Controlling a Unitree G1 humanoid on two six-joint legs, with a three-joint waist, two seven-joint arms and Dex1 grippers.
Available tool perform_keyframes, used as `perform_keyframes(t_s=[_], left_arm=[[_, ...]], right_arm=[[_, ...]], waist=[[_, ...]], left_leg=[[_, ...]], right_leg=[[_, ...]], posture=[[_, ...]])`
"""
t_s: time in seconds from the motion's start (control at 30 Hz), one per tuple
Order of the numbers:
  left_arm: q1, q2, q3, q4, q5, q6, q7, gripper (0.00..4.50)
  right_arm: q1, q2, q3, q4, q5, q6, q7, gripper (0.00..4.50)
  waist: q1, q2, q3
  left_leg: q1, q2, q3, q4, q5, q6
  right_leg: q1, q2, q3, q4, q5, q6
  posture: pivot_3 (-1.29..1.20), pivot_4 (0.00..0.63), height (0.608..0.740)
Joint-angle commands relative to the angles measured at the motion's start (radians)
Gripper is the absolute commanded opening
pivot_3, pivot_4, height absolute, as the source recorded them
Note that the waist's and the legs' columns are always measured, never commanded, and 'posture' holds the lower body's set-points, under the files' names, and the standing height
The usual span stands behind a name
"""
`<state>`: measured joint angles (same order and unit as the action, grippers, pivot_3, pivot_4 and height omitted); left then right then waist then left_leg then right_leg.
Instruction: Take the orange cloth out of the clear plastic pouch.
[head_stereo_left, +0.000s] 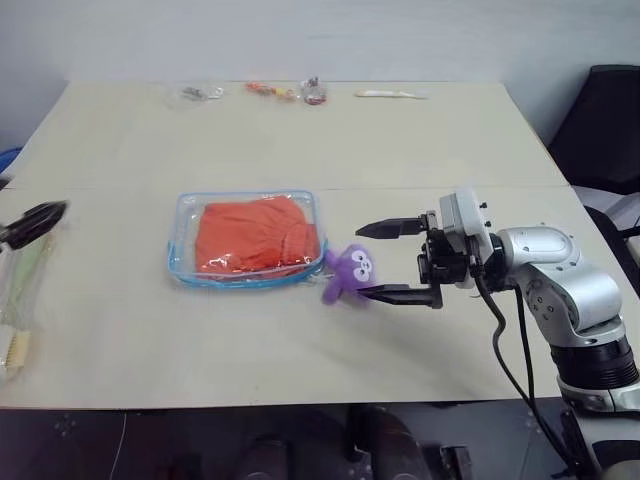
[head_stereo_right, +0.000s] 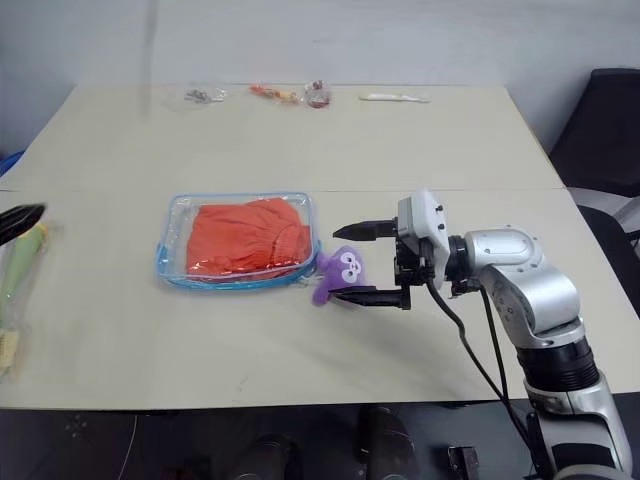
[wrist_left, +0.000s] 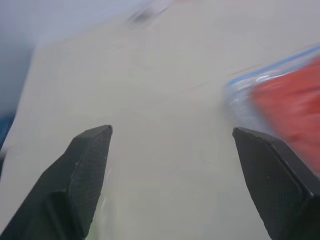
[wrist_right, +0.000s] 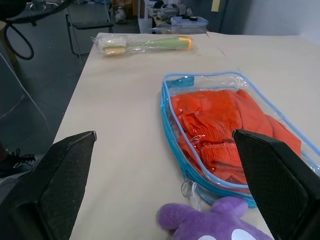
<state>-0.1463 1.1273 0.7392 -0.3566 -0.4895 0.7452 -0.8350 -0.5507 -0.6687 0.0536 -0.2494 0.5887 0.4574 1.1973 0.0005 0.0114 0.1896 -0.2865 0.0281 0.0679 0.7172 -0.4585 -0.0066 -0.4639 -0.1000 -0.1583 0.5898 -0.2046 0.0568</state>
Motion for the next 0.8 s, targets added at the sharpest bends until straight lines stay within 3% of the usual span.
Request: perform_keyframes(t_s=[0.03,0.13,0.27,0.4,0.63,0.8], left_arm=[[0.065,0.035,-0.203,-0.063,0.094,-0.174,-0.076,4.10],[0.104,0.072,-0.381,0.000,0.286,-0.418,-0.081,4.10],[0.064,0.053,-0.484,0.074,0.357,-0.574,-0.091,4.10],[-0.041,-0.030,-0.531,0.012,0.274,-0.524,-0.083,4.10],[-0.052,-0.051,-0.498,-0.062,0.189,-0.446,-0.132,4.10],[-0.012,-0.017,-0.519,0.040,0.326,-0.575,-0.127,4.10]], right_arm=[[0.018,-0.013,-0.030,-0.039,-0.011,-0.023,-0.022,4.50],[0.031,-0.006,-0.031,-0.051,-0.017,-0.021,-0.045,4.50],[0.062,-0.015,-0.032,-0.076,-0.024,-0.023,-0.063,4.50],[0.113,-0.028,-0.032,-0.078,-0.063,-0.038,-0.086,4.50],[0.188,-0.021,0.040,-0.113,-0.184,-0.099,-0.136,4.50],[0.177,0.001,0.079,-0.100,-0.255,-0.152,-0.171,4.50]], waist=[[-0.004,0.005,0.000],[-0.022,0.006,0.001],[-0.028,0.005,0.001],[-0.017,0.005,0.001],[-0.005,0.005,0.001],[-0.005,0.005,0.001]], left_leg=[[0.000,0.000,0.002,-0.001,0.000,0.000],[0.000,0.002,0.005,-0.003,0.000,-0.003],[-0.001,0.004,0.005,-0.003,0.000,-0.004],[-0.002,0.003,0.004,-0.002,-0.001,-0.002],[-0.002,0.003,0.004,0.000,-0.001,-0.001],[-0.001,0.003,0.005,0.000,-0.001,-0.001]], right_leg=[[0.000,0.000,0.000,0.000,0.000,0.000],[0.000,0.004,0.002,0.002,-0.001,-0.002],[-0.001,0.006,0.001,0.002,-0.002,-0.004],[-0.001,0.004,0.000,0.002,-0.002,-0.003],[-0.001,0.004,0.001,0.002,-0.001,-0.002],[0.000,0.005,0.001,0.002,-0.001,-0.002]], posture=[[0.00,0.150,0.740],[0.00,0.150,0.740],[0.00,0.150,0.740],[0.00,0.150,0.740],[0.00,0.150,0.740],[0.00,0.150,0.740]])
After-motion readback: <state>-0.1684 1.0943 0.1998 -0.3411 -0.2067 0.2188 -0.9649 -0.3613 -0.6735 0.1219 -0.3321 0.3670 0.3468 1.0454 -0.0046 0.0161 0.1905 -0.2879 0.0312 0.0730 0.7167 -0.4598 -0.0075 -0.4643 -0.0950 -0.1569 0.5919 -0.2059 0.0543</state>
